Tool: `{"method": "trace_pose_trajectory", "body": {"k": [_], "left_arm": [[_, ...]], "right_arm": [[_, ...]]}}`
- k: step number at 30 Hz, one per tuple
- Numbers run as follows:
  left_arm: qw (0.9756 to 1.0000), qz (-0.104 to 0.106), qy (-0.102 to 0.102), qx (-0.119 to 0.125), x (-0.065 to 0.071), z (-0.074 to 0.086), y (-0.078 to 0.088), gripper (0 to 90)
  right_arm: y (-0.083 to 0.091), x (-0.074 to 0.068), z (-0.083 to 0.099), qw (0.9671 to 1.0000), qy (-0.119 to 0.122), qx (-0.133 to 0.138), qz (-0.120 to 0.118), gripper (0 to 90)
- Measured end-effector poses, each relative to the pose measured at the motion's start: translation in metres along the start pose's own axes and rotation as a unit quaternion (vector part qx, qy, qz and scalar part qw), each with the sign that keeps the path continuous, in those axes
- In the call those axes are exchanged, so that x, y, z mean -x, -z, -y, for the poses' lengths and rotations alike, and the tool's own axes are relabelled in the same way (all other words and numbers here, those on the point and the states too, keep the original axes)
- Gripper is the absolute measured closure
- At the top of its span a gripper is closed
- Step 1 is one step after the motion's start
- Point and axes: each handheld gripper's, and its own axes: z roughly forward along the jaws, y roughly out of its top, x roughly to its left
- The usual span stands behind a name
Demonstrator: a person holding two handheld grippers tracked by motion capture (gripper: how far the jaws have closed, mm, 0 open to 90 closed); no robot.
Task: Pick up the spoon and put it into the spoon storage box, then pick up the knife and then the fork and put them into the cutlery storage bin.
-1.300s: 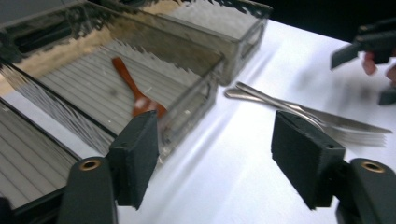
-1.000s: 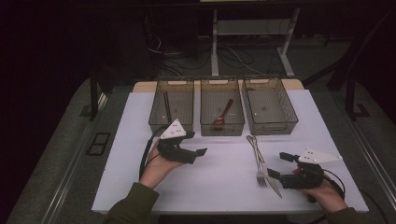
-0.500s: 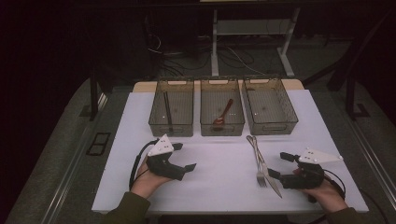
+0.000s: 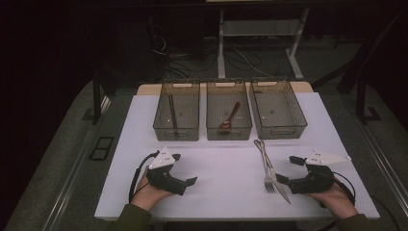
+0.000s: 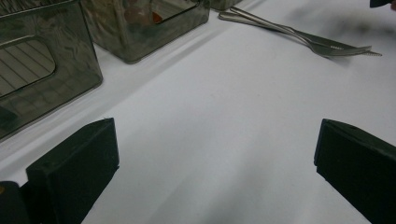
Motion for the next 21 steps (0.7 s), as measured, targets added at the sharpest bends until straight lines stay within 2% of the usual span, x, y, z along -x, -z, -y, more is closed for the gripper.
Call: {"method": "trace_pose_trajectory", "body": {"k": [4,8,14,21], "left_arm": [[1.0,0.002,-0.005,-0.002,0.001,0.0,-0.001,0.0],[1.0,0.004,-0.003,-0.003,0.001,0.0,-0.002,0.0],[1.0,0.007,-0.002,-0.002,0.0,0.002,-0.004,0.0],[1.0,0.004,-0.007,-0.005,0.001,0.001,-0.004,0.0]], "right_arm": [[-0.004,0.002,-0.004,0.9998,-0.009,-0.019,0.001,11.8],[-0.008,0.004,-0.009,0.9994,-0.021,-0.027,0.001,16.9],[-0.017,0.014,-0.02,0.9986,-0.041,-0.035,0.002,36.7],[-0.034,0.027,-0.033,0.9974,-0.056,-0.043,0.016,63.2]]}}
